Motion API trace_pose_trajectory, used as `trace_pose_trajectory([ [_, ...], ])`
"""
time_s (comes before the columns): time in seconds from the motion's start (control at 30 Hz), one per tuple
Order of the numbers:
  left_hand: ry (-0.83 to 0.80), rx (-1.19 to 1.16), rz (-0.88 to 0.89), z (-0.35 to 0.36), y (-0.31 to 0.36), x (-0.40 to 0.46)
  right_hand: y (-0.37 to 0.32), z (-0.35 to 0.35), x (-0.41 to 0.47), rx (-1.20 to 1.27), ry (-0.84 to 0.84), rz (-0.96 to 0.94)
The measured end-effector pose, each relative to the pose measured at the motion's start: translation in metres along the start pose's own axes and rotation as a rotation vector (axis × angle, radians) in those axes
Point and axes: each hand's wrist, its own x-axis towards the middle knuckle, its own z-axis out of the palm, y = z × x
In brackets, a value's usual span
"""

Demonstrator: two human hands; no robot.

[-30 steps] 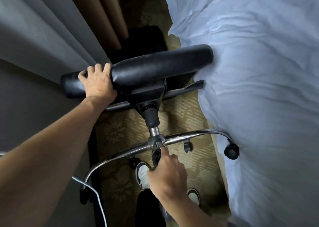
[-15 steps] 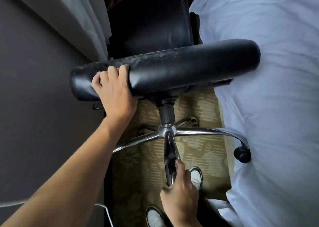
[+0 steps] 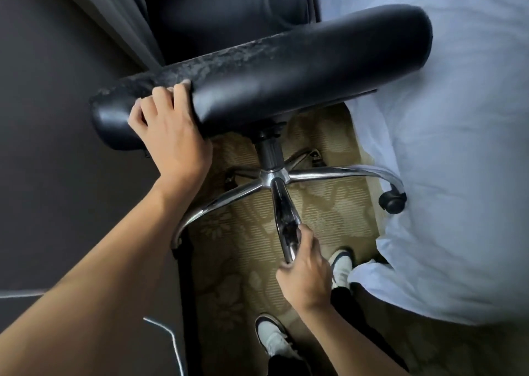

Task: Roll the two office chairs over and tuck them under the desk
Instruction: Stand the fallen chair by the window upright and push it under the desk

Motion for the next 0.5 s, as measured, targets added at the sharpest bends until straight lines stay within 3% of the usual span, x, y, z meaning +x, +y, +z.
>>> trace_pose_trajectory([
  [0.5, -0.033, -0.035, -0.072, -0.036, -0.010, -0.120, 0.063, 0.040, -0.058, -0.120, -0.049, -0.091],
])
